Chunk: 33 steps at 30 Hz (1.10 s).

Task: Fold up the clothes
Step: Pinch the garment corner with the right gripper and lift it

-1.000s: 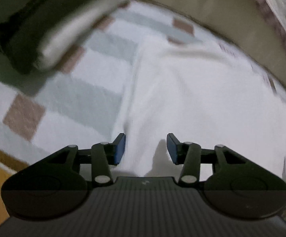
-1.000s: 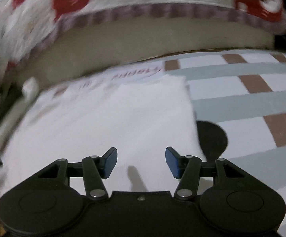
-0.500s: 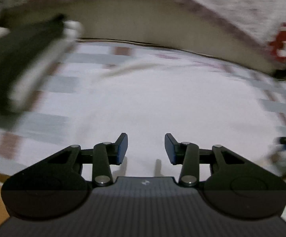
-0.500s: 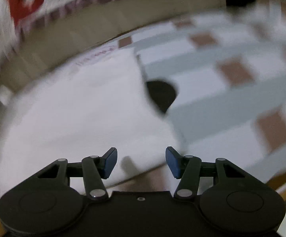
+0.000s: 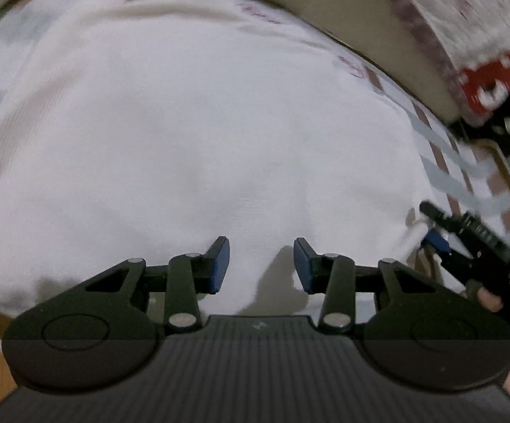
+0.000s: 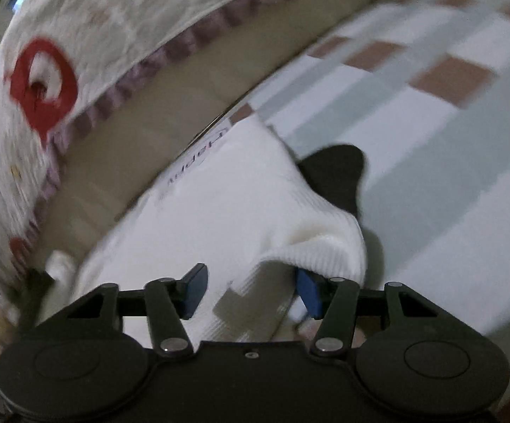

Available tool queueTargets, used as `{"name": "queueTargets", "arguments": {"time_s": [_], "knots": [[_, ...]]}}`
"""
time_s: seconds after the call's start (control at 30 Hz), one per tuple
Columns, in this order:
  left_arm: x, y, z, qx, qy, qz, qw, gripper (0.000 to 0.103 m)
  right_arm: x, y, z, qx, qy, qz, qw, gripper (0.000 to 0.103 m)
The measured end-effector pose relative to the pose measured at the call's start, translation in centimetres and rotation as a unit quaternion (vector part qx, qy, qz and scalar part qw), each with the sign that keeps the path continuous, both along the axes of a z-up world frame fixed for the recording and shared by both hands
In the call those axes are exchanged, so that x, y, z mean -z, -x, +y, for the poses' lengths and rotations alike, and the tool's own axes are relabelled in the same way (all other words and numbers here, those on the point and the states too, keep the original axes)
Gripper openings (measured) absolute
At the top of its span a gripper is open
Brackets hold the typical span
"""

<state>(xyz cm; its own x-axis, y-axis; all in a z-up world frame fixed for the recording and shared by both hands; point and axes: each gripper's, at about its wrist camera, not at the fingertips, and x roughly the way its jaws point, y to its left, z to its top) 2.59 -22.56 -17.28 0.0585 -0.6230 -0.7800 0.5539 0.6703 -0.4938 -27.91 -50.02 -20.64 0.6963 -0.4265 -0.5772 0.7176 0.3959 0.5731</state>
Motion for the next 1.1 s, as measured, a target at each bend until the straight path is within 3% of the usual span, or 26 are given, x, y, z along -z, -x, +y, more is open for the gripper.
{"name": "queueTargets", "arguments": {"time_s": [0.03,0.17,0.27,0.4,0.57,0.67,0.7,0.73,0.77,0.8,0.87,0.93,1.03,1.1], "knots": [[0.2,-0.4,0.4,-0.016,0.001,0.010,0.9998,0.037,-0.1,-0.5,0.0,-0.001,0.005,0.024,1.000,0.023],[0.0,-1.8,2.6,-0.069,-0.015,0.009,0.9974,0.036,0.2,0.8,0.4,0.035,-0.038,0.012,0.999,0.016],[0.1,-2.1,3.4,-0.073,-0.012,0.016,0.9972,0.036,-0.1,2.5,1.1,0.054,-0.058,0.019,0.997,0.016],[-0.2,-1.5,3.0,-0.053,0.008,0.019,0.9984,0.037,-0.8,3.6,1.2,0.044,-0.037,0.038,0.998,0.045],[-0.9,-0.1,0.7,-0.001,0.059,0.007,0.9982,0.037,0.2,3.9,0.5,0.075,-0.077,-0.034,0.994,0.071],[-1.1,1.1,-0.4,0.034,0.029,-0.030,0.9985,0.039,0.1,2.3,-0.3,0.091,-0.062,-0.031,0.993,0.079],[-1.1,1.5,-0.8,0.046,0.018,-0.042,0.9979,0.039,-0.1,1.3,-0.5,0.087,-0.044,-0.009,0.995,0.075],[-1.2,1.9,-1.2,0.058,0.007,-0.055,0.9968,0.038,-0.4,0.3,-0.6,0.078,-0.023,0.022,0.996,0.048],[-1.0,2.1,-1.3,0.059,-0.009,-0.063,0.9962,0.037,-0.6,-0.8,-0.5,0.059,0.005,0.061,0.996,0.027],[-1.4,2.0,-0.9,0.055,-0.003,-0.069,0.9961,0.037,-0.9,-2.0,-0.3,0.033,0.036,0.104,0.993,0.014],[-2.4,1.6,-0.1,0.044,0.016,-0.080,0.9957,0.036,-2.0,-3.1,0.9,-0.009,0.095,0.124,0.988,0.013],[-4.4,0.6,0.5,0.051,0.046,-0.059,0.9959,0.036,-3.4,-3.8,2.2,-0.045,0.144,0.120,0.981,0.013],[-7.9,-2.5,2.3,0.056,0.109,-0.025,0.9921,0.037,-7.5,-5.4,3.5,-0.103,0.153,0.052,0.981,0.012],[-10.0,-5.3,4.1,0.047,0.147,-0.020,0.9878,0.037,-11.2,-7.7,5.0,-0.162,0.161,0.000,0.974,0.012]]}}
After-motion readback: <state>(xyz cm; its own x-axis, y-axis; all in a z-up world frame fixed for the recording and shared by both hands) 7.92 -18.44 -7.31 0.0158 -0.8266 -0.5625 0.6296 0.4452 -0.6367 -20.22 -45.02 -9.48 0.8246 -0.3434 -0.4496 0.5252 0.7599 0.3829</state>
